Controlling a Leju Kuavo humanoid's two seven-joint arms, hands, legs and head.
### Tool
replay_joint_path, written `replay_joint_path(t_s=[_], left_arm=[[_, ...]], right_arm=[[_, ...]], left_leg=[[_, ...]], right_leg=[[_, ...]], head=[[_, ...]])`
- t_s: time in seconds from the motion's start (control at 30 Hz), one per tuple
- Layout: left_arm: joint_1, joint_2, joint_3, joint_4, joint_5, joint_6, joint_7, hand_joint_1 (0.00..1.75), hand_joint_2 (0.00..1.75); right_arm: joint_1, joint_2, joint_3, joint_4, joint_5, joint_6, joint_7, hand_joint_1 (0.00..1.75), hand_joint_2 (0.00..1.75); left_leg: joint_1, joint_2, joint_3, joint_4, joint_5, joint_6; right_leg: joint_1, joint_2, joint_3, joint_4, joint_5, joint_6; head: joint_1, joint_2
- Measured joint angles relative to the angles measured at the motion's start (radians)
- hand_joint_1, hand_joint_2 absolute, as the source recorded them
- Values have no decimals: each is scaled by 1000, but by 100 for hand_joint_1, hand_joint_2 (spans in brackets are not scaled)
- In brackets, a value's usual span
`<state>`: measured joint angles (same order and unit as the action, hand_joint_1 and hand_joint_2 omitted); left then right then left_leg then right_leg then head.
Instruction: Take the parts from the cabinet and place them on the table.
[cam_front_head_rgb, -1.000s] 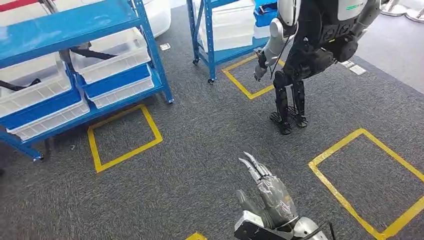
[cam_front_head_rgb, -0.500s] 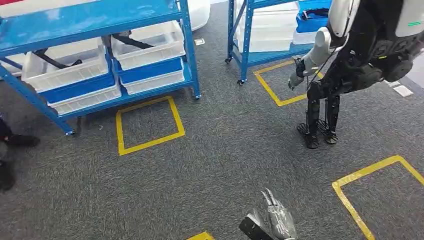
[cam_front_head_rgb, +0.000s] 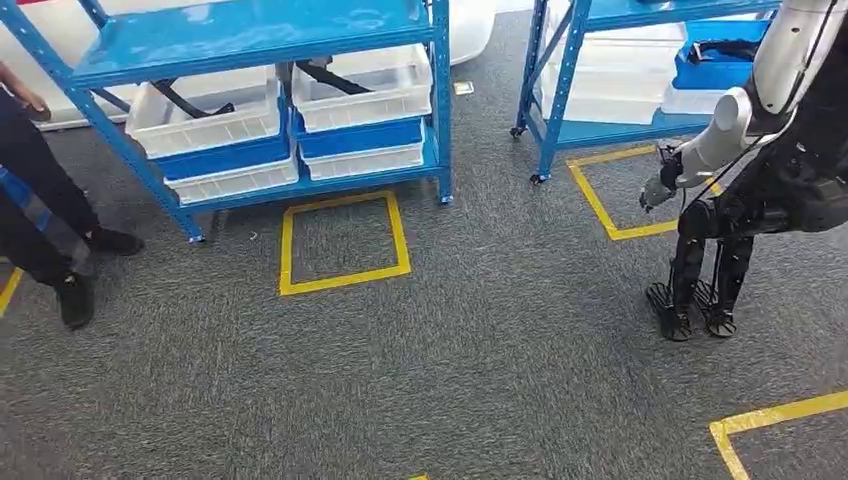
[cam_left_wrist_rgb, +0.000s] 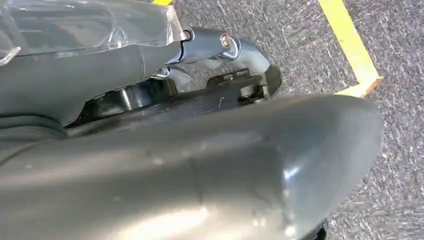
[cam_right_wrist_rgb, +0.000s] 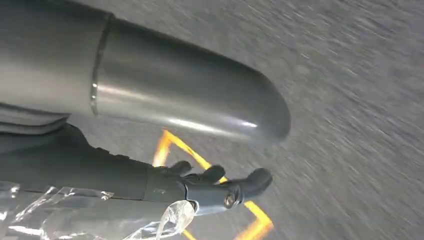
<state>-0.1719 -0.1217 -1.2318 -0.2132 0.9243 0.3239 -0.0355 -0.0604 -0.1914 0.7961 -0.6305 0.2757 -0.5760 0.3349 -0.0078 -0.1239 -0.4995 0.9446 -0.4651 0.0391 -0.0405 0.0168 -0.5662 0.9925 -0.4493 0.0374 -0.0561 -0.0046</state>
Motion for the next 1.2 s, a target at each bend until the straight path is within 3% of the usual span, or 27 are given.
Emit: replay_joint_path(t_s=[0.03, 0.07, 0.23, 0.27, 0.3, 0.33, 0.37, 0.4, 0.43, 0.53, 0.57, 0.6, 0.63, 0.7, 0.73, 0.77, 0.8, 0.87, 0.9, 0.93, 0.97, 1.07, 1.13, 1.17, 1.2], left_arm=[[2, 0, 0, 0, 2, 3, 0, 0, 0], [3, 0, 0, 0, 2, 3, -1, 0, 0], [2, 0, 0, 0, 2, 4, -2, 0, 0], [-1, 0, 0, 0, -1, 8, -13, 0, 0], [-2, 0, 0, 0, -6, 8, -23, 0, 175], [-1, 0, -1, 0, -20, -8, -33, 0, 175], [4, 0, -3, 0, -31, -13, -24, 0, 175], [7, 1, -8, 0, -40, -17, -11, 0, 175], [7, 3, -14, 0, -46, -19, 4, 0, 175], [6, 3, -23, 0, -51, -23, 11, 0, 175], [6, 3, -24, 0, -52, -23, 11, 0, 175], [8, 2, -25, 0, -51, -23, 12, 0, 175], [8, 2, -26, 0, -52, -25, 13, 0, 175], [9, 0, -27, 0, -53, -25, 15, 0, 175], [9, 0, -28, 0, -54, -26, 15, 0, 175], [9, 0, -31, 0, -54, -26, 15, 0, 175], [9, -1, -33, 0, -54, -26, 16, 0, 175], [9, -1, -35, 0, -54, -26, 16, 0, 175], [9, -1, -38, 0, -54, -26, 16, 0, 175], [8, 1, -39, 0, -54, -26, 16, 0, 175], [7, 0, -40, 0, -53, -26, 16, 0, 175], [6, 0, -41, 0, -54, -26, 18, 0, 175], [6, 0, -42, 0, -54, -25, 18, 0, 175], [1, 0, -43, 0, -54, -23, 18, 0, 175], [-3, 1, -43, 0, -55, -21, 17, 0, 175]], right_arm=[[1, 8, -3, 28, -14, 3, -3, 0, 0], [4, 13, -6, 44, -18, 5, -5, 0, 0], [5, 17, -7, 50, -19, 5, -5, 0, 0], [8, 27, -11, 87, -32, 19, 1, 0, 0], [7, 37, -13, 111, -52, 43, 10, 0, 0], [1, 59, -32, 174, -99, 79, 15, 0, 0], [-1, 67, -37, 187, -103, 89, 15, 0, 0], [0, 76, -39, 197, -105, 98, 16, 0, 0], [-8, 88, -39, 211, -107, 107, 19, 0, 0], [-8, 103, -43, 236, -109, 116, 20, 0, 0], [-16, 106, -44, 241, -108, 115, 20, 0, 0], [-14, 107, -45, 249, -109, 116, 20, 0, 0], [-14, 109, -45, 257, -109, 116, 20, 0, 0], [-12, 112, -46, 267, -109, 116, 19, 0, 0], [-12, 114, -47, 273, -110, 116, 20, 0, 0], [-12, 116, -47, 278, -110, 116, 21, 0, 0], [-12, 117, -48, 283, -110, 116, 21, 0, 0], [-12, 117, -51, 290, -110, 116, 21, 0, 0], [-12, 117, -53, 295, -110, 116, 21, 0, 0], [-9, 126, -53, 297, -110, 117, 22, 0, 0], [-10, 125, -53, 299, -109, 118, 22, 0, 0], [-14, 127, -55, 302, -109, 118, 22, 0, 0], [-15, 129, -56, 305, -109, 118, 21, 0, 0], [-15, 129, -56, 308, -109, 118, 21, 0, 175], [-14, 129, -57, 309, -109, 118, 21, 0, 175]], left_leg=[[-4, 53, -12, 35, -21, -6], [-4, 82, -32, 77, -42, -11], [-3, 90, -41, 95, -51, -13], [0, 115, -108, 223, -105, -21], [1, 120, -152, 306, -132, -22], [-6, 120, -122, 228, -45, 0], [-12, 122, -76, 123, 10, 19], [-26, 135, -42, 36, 42, 44], [-29, 144, -34, 21, 24, 50], [-35, 135, -32, 4, 24, 52], [-32, 134, -17, -21, 34, 53], [-22, 133, 7, -41, 49, 39], [-20, 133, 12, -47, 50, 40], [-19, 132, 15, -47, 48, 41], [-19, 129, 15, -47, 46, 42], [-18, 124, 18, -46, 45, 41], [-16, 118, 22, -46, 41, 37], [-8, 109, 33, -40, 30, 26], [-7, 106, 34, -30, 21, 18], [-15, 104, 21, -18, 7, 9], [-15, 104, 19, -14, 2, 9], [-10, 103, 20, -9, -4, 8], [-6, 111, -5, 55, -46, -7], [-2, 114, -45, 142, -91, -16], [0, 116, -86, 231, -127, -21]], right_leg=[[4, -4, 4, -2, -2, -5], [5, -9, 6, -2, -3, -8], [6, -11, 6, -2, -4, -10], [9, -23, 7, -1, -7, -13], [10, -32, 8, -1, -11, -15], [21, -49, 27, -2, -23, -18], [26, -50, 35, -3, -26, -19], [23, -52, 37, -6, -28, -20], [28, -59, 39, -5, -30, -14], [19, -70, 39, -13, -29, -2], [23, -69, 50, -22, -29, 4], [21, -51, 48, -2, -38, 7], [24, -34, 27, 42, -65, 10], [22, -21, -59, 206, -138, 18], [20, -21, -101, 276, -155, 22], [19, -21, -120, 296, -147, 26], [16, -21, -113, 264, -112, 29], [10, -21, -41, 97, -12, 37], [5, -19, -1, 9, 25, 44], [7, -9, 7, -8, 10, 41], [6, -9, 3, -7, 10, 21], [10, -12, 2, -7, 6, 3], [9, -17, 5, -8, 6, -8], [9, -19, 5, -8, 5, -10], [9, -21, 5, -8, 4, -11]], head=[[-2, 0], [-2, 0], [-1, 0], [-2, 0], [-1, 0], [-2, 0], [-2, 0], [-2, 0], [-2, 0], [-2, 0], [-2, 0], [0, 0], [-2, 0], [0, 0], [0, 0], [0, 0], [0, 0], [0, 0], [0, 0], [0, 0], [-1, 0], [-1, 0], [-2, 0], [-2, 0], [-2, 0]])
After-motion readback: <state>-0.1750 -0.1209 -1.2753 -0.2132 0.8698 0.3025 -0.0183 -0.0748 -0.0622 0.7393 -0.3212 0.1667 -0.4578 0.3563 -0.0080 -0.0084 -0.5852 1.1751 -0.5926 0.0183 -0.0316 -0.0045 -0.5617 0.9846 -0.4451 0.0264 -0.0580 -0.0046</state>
